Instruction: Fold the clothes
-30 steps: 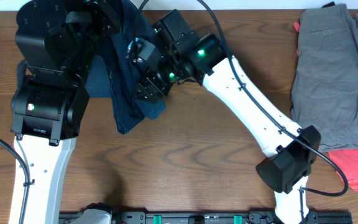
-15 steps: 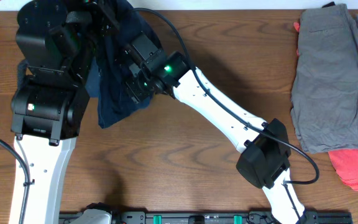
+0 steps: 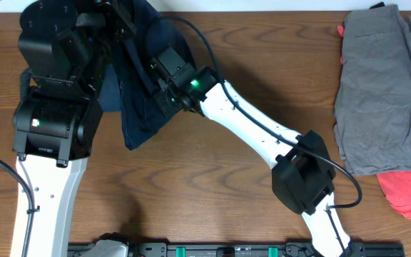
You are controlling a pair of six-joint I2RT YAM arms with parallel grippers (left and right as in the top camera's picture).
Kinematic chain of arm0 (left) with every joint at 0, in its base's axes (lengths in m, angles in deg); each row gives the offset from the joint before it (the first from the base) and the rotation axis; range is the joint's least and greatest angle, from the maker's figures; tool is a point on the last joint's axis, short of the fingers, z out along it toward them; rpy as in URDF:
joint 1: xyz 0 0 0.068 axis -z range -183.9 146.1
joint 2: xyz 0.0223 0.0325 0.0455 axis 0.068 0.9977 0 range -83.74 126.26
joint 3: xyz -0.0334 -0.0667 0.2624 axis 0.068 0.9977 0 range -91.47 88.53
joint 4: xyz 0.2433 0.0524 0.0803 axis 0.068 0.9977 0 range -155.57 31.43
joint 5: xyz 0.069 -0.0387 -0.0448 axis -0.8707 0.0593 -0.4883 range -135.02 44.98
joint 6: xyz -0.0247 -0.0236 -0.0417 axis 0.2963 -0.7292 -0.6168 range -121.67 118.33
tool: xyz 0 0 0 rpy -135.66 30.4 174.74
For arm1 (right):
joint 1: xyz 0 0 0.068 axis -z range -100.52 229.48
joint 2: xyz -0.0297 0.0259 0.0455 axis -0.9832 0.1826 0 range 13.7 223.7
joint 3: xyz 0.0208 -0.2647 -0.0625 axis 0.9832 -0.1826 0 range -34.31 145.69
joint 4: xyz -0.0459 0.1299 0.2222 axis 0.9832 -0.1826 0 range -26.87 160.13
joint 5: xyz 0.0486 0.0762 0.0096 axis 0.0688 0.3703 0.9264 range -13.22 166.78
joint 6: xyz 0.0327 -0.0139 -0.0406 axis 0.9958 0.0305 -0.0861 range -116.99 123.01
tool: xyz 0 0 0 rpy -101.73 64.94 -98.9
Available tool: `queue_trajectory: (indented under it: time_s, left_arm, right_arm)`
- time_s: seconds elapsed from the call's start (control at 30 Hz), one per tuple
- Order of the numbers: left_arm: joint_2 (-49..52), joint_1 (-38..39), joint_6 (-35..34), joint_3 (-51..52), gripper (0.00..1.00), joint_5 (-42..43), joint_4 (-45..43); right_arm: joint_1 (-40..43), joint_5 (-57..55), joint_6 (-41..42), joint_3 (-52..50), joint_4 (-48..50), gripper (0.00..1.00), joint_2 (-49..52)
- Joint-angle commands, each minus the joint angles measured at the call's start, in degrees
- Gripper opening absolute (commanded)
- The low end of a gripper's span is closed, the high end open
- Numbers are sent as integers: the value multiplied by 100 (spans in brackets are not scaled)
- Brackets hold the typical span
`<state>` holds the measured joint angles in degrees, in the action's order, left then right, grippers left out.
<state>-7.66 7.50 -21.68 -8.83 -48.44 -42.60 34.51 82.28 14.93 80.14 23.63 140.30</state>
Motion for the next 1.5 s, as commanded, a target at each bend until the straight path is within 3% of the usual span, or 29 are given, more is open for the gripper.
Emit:
queue_trajectory:
  time_s: [0.0, 0.1, 0.2, 0.23, 0.5, 0.93, 1.07, 1.47]
  left_arm:
    - [-52, -24, 87, -103, 6, -72, -76]
    - [-55, -24, 87, -103, 6, -72, -76]
    - [-52, -24, 87, -103, 6, -72, -76]
    - [-52, -24, 87, -103, 6, -72, -76]
    - [-76, -24, 87, -103, 6, -72, -76]
    - [-739, 682, 87, -103, 6, 144, -118]
    - [-837, 1167, 85, -103, 6, 629, -317]
    - [-852, 3056, 96, -103, 6, 649, -538]
  right_arm:
    - [192, -98, 22, -197, 76, 42, 9]
    - [321, -98, 22, -358, 205, 29, 9]
    - [468, -96, 22, -391, 258, 3, 9]
    - [516, -98, 20, -391, 280, 1, 4]
    - [1228, -98, -610, -387, 310, 1, -699]
    - [3320, -28, -1246, -387, -938, 1, -3580]
    - [3853, -31, -1290, -387, -1250, 1, -4400]
    - [4916, -254, -1537, -387, -1777, 1, -6454]
